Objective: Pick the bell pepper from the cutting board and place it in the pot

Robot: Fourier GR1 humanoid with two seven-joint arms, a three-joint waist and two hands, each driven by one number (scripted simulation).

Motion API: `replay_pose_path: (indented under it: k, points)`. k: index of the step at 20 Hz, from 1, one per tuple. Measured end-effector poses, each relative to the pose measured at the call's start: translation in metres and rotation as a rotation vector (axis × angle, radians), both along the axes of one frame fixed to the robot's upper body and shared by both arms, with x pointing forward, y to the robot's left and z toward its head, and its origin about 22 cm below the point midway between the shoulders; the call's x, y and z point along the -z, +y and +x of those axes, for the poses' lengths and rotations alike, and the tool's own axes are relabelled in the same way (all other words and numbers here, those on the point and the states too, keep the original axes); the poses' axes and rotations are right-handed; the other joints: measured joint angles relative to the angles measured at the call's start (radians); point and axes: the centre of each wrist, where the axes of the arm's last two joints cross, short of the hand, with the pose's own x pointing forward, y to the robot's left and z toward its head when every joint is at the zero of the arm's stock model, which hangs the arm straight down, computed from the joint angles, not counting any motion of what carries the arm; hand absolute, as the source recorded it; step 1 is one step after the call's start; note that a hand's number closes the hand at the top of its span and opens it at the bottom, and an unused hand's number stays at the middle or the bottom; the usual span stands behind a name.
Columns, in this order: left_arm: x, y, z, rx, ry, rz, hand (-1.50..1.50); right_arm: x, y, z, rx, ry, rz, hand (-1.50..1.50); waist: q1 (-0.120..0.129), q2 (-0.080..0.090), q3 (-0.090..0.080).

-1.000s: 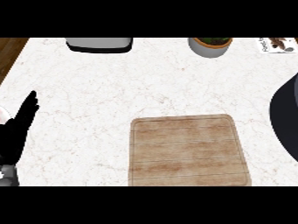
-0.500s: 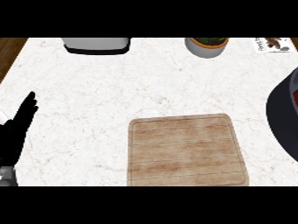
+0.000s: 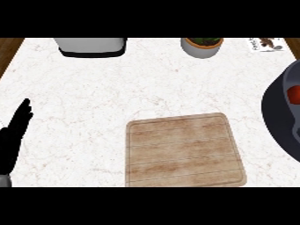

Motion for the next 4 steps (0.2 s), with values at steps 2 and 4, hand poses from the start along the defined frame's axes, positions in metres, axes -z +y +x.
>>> replay_pose_path:
  k: [2,4]
  points:
    - [0.001,0.001,-0.001,-0.008,0.005,-0.002,0.00,0.007,-0.004,-0.011,-0.017,-0.013,0.022,-1.50,-0.006,-0.002,0.000]
    - [0.003,0.003,0.002,-0.012,0.005,-0.003,0.00,0.012,-0.012,-0.025,-0.021,-0.026,0.035,-1.50,-0.010,-0.003,-0.001]
